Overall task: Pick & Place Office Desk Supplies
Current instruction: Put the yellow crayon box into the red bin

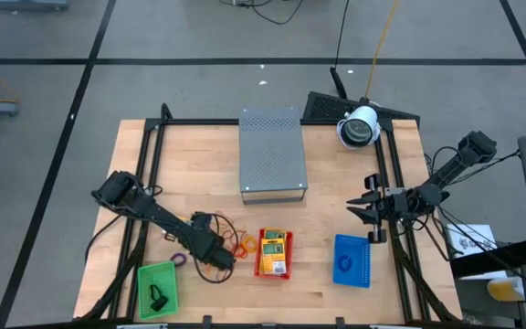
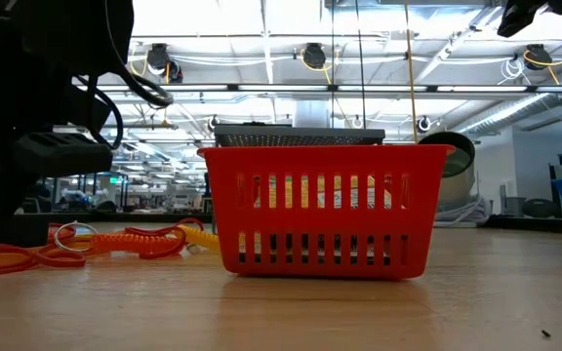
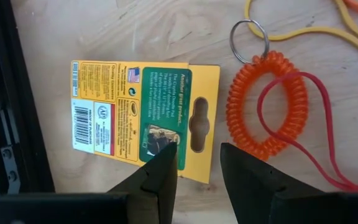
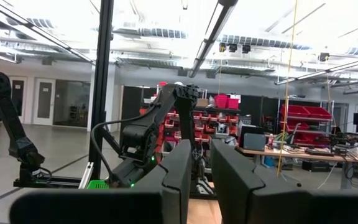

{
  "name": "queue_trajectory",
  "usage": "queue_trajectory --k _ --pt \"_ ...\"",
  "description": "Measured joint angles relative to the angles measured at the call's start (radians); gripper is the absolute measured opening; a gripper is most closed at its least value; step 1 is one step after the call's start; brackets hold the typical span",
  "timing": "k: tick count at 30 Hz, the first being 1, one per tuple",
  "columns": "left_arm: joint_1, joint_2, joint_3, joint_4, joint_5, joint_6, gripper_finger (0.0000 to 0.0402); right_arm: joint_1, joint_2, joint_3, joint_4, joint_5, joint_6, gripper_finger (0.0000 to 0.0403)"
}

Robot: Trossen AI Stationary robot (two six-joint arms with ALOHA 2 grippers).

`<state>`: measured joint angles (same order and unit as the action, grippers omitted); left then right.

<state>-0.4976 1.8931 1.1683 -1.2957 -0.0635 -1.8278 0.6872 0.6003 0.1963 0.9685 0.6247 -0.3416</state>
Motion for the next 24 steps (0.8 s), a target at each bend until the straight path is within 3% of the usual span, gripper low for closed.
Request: queue_trajectory --k 13,24 --pt "0.0 0.0 -0.004 0.014 0.0 0.003 0.0131 0.0 0.0 0.0 0.0 -0.002 0.0 0.005" --pt "0.02 -0.007 -0.097 0.103 0.059 0.016 0.0125 0.0 0.0 0.0 0.021 -0.002 0.009 0.005"
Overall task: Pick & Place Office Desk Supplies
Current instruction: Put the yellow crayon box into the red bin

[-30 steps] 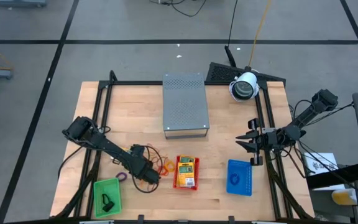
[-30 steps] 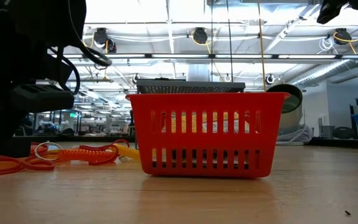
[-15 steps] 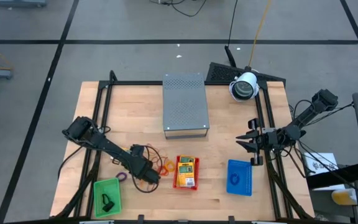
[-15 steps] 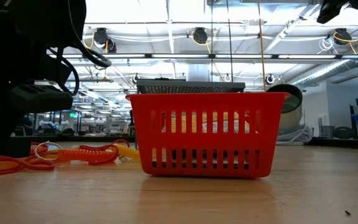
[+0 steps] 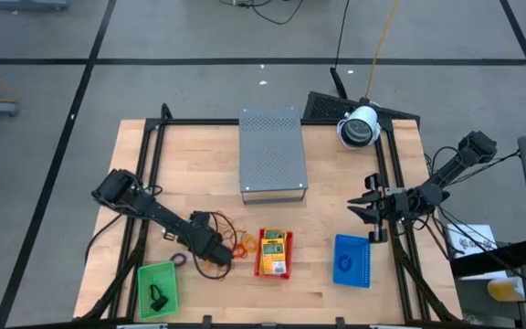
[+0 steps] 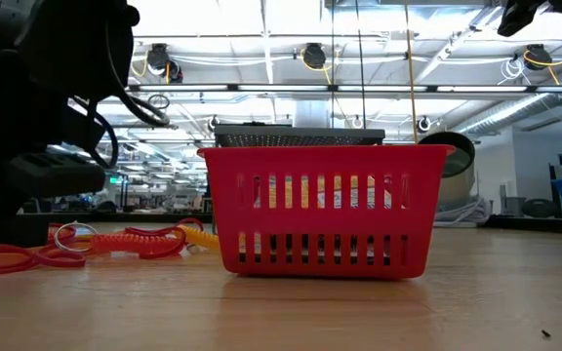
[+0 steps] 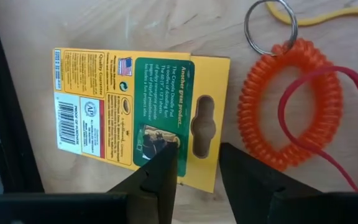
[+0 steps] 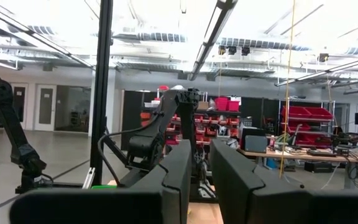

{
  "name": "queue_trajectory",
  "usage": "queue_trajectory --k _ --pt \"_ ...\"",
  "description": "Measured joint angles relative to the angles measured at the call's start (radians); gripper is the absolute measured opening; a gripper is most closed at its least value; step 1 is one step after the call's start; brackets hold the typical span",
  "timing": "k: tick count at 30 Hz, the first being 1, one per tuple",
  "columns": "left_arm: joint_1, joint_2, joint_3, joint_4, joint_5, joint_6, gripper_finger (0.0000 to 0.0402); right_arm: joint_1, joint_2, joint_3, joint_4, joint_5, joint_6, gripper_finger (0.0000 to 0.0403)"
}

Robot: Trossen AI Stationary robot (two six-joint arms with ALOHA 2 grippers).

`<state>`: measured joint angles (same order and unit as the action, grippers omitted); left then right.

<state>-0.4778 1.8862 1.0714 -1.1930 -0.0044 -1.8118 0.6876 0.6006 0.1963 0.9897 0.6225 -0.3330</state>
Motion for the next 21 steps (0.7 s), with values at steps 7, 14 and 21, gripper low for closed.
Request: queue_trajectory --k 7,14,21 --pt "0.002 0.009 -0.009 -0.035 -0.022 0.0 0.0015 0.001 0.0 0.0 0.003 0.0 0.003 0.005" --pt "0.006 0.008 -0.004 -0.039 -0.019 -0.006 0.0005 0.001 0.0 0.0 0.005 0.0 0.003 0.005" --pt "0.007 0.008 0.063 -0.053 -0.049 0.014 0.0003 0.001 0.0 0.0 0.005 0.0 0.003 0.005"
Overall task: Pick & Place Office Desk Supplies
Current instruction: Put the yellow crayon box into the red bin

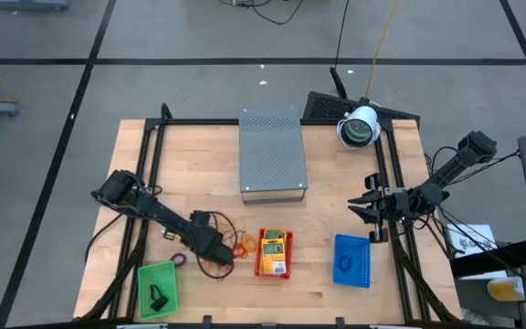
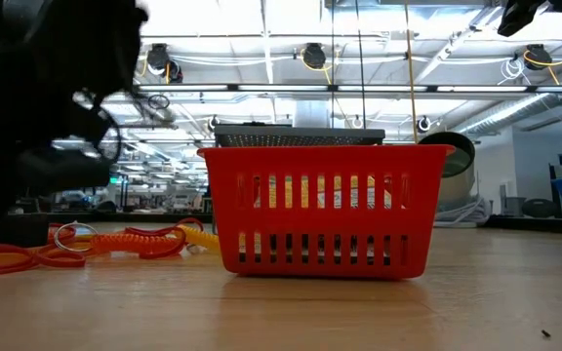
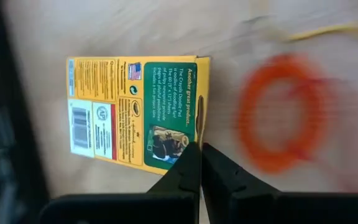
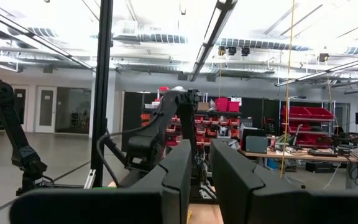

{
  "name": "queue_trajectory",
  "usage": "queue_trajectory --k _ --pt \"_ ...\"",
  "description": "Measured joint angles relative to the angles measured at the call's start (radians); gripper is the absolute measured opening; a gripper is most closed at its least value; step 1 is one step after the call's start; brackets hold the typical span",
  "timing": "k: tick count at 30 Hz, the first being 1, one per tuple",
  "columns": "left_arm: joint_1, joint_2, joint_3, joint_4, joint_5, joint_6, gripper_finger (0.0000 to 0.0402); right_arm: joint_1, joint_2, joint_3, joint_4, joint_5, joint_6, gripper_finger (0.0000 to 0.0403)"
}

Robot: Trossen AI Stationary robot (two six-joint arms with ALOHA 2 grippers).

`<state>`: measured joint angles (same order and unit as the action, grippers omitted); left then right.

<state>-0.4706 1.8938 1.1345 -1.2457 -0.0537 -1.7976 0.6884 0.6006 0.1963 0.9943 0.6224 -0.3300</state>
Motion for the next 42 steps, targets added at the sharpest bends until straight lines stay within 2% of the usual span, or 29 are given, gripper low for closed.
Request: queue_trajectory --k 5,12,20,30,35,42 --pt "-0.009 0.0 0.155 -0.124 -0.127 0.029 0.0002 0.0 0.0 0.0 0.0 0.0 0.0 0.005" --pt "-0.012 -0.001 0.39 -0.326 -0.228 0.102 0.0002 0.0 0.0 0.0 -0.001 0.0 0.0 0.005" --pt "-0.023 -0.015 0.581 -0.324 -0.357 0.239 0.0001 0.0 0.0 0.0 -0.002 0.0 0.001 0.005" --pt "-0.03 -0.014 0.764 -0.306 -0.417 0.419 0.0001 0.0 0.0 0.0 -0.003 0.0 0.003 0.005" --pt "-0.036 -0.014 0.835 -0.216 -0.418 0.613 0.0001 0.0 0.0 0.0 -0.003 0.0 0.003 0.005" --pt "-0.03 -0.014 0.867 -0.039 -0.315 0.866 0.0 0.0 0.0 0.0 -0.003 0.0 0.003 0.005"
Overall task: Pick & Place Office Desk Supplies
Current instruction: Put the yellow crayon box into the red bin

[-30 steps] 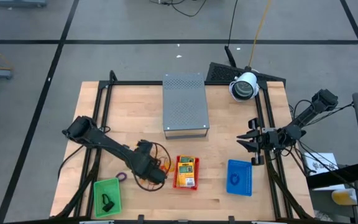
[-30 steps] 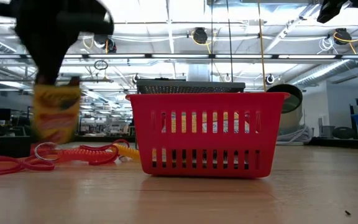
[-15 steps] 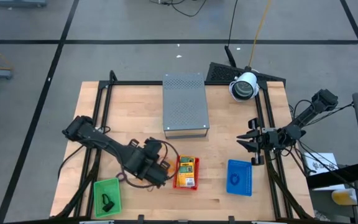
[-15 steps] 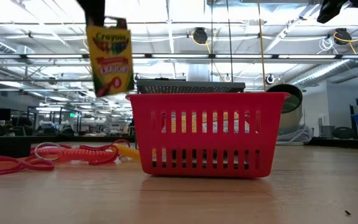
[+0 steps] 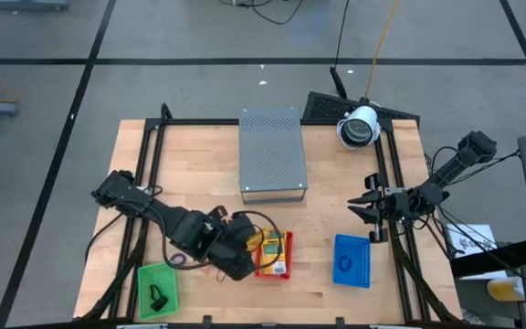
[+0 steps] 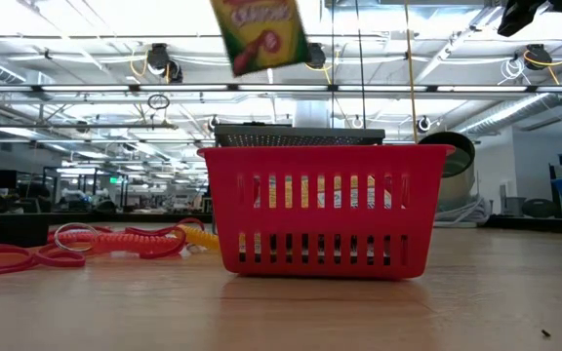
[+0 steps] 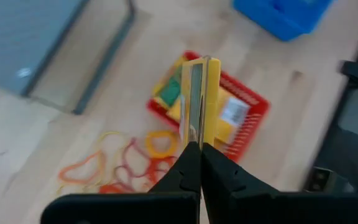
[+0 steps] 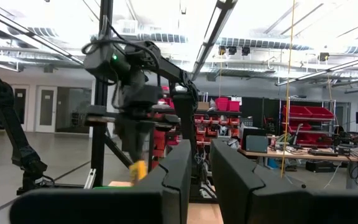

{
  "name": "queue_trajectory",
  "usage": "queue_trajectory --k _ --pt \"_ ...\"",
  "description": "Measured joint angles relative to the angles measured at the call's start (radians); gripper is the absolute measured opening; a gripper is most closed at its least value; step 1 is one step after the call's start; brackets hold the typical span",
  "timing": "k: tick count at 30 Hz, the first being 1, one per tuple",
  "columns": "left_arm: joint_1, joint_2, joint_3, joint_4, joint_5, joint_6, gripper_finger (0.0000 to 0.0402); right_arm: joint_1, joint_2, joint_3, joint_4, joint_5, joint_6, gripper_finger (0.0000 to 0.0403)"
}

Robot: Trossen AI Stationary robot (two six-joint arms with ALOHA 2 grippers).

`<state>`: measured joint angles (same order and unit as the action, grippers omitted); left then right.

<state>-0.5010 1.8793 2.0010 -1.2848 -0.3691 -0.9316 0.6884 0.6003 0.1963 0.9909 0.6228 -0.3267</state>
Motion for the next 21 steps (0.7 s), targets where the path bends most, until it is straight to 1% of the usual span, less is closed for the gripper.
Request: queue_trajectory --k 3,10,13,21 --pt "0.003 0.0 0.001 0.039 0.036 0.042 0.0 0.0 0.0 0.0 0.0 0.0 0.0 0.005" --pt "0.003 0.0 -0.021 0.154 0.055 0.124 0.0 0.0 0.0 0.0 0.0 0.0 0.0 0.005" --pt "0.003 0.0 -0.06 0.216 0.06 0.149 0.0 0.0 0.0 0.0 0.001 0.0 0.0 0.005" --pt "0.003 0.001 -0.202 0.375 0.13 0.156 0.0 0.0 0.0 0.0 0.003 0.0 0.0 0.005"
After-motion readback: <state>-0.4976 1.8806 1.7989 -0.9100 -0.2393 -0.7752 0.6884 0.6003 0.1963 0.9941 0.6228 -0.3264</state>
